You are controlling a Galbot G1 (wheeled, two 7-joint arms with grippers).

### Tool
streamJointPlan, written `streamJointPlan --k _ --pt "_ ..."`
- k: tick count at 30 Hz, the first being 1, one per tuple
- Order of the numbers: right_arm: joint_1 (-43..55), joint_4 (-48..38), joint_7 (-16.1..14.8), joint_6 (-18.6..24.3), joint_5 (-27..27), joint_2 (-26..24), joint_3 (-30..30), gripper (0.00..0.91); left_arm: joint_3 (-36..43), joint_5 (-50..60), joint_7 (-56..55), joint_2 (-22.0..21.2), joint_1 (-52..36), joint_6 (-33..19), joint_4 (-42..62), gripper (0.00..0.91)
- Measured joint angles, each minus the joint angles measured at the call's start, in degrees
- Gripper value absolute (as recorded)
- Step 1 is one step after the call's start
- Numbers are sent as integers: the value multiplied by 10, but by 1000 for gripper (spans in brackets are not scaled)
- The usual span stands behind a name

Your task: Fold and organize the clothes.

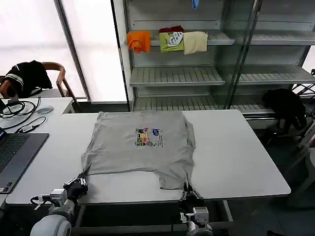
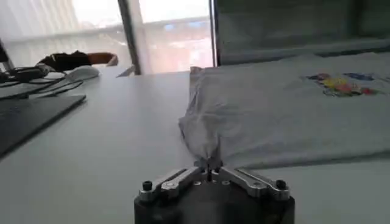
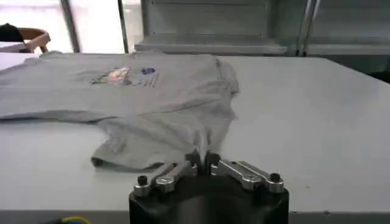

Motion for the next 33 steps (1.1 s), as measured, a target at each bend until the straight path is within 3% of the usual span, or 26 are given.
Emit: streamJointPlan --k 16,24,33 --pt "9 55 -50 65 0 -6 73 0 -32 -29 -8 -29 28 -19 -93 20" --pt "76 3 -89 90 -9 11 88 0 -30 -36 -5 -23 6 -19 -106 20" --pt "173 -95 -127 98 -36 39 79 0 -10 -40 -3 -12 -66 -33 -41 20"
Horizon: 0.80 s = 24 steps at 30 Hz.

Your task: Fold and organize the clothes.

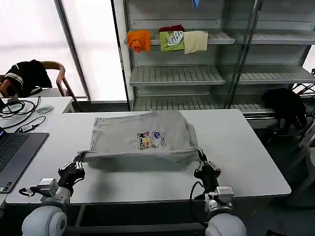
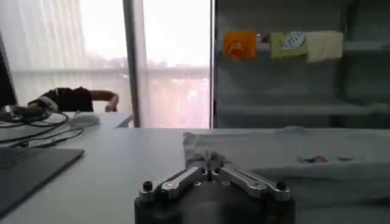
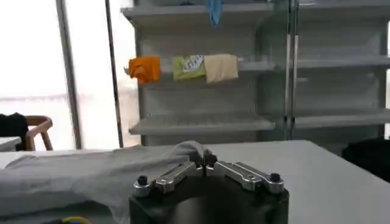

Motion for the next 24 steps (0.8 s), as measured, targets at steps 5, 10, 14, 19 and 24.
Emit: streamJointPlan --k 5,10,14,19,24 --pt "56 -61 -15 4 -12 19 -6 0 17 1 1 5 -48 -5 51 10" --pt "105 -117 -26 5 -18 36 -7 0 32 1 2 10 -94 -10 103 20" --pt "139 -159 -33 5 -24 48 -8 0 44 1 4 13 -125 -11 140 20" --pt "176 -209 -41 5 -28 64 -7 0 55 2 6 15 -160 -13 184 20" --pt "202 -251 -44 2 -35 77 -7 907 65 5 9 13 -191 -14 224 907"
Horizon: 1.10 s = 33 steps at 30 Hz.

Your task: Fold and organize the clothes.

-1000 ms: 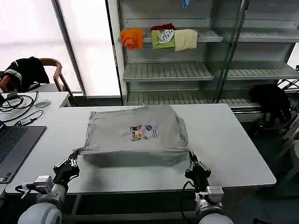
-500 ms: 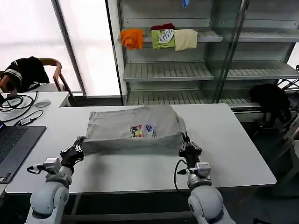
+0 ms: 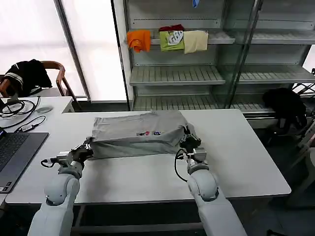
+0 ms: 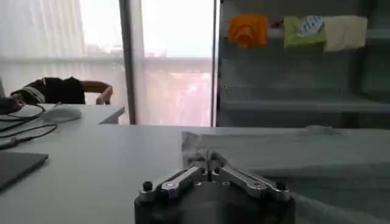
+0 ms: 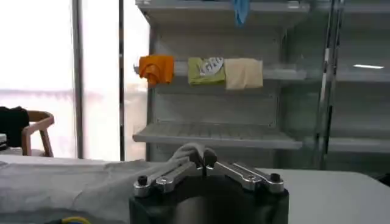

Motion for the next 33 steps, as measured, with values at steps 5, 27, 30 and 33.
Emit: streamJointPlan --k 5,27,30,33 --pt "16 -25 -3 -16 -5 6 -3 907 8 7 1 -2 -26 3 34 907" --pt "49 -40 91 -110 41 31 -8 907 19 25 -19 18 -60 62 51 907" --pt "36 -15 101 -119 48 20 -8 907 19 31 -22 19 -53 65 37 907" --pt "23 11 108 -128 56 6 -6 907 20 37 -23 19 -42 68 19 907"
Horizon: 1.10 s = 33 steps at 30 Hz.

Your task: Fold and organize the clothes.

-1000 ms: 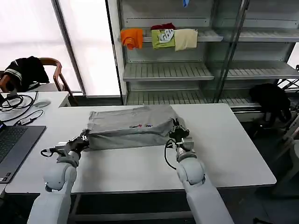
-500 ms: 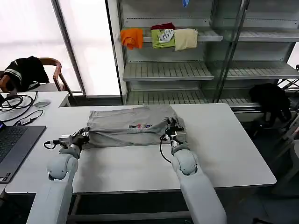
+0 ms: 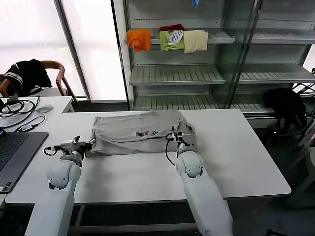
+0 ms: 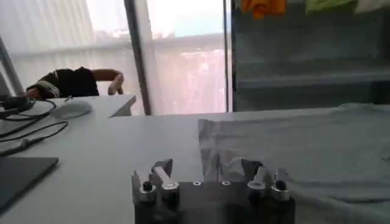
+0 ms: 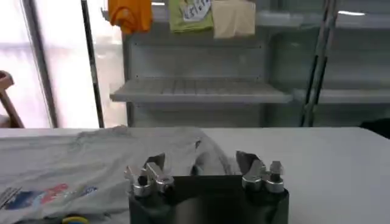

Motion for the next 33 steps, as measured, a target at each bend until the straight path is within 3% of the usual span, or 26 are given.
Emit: streamJointPlan --k 13,33 --pt "-53 79 8 -24 16 -57 5 907 -9 23 -2 -3 61 5 -63 907" --pt "-67 65 -1 -33 17 -74 -16 907 -3 38 5 -6 74 7 -52 907"
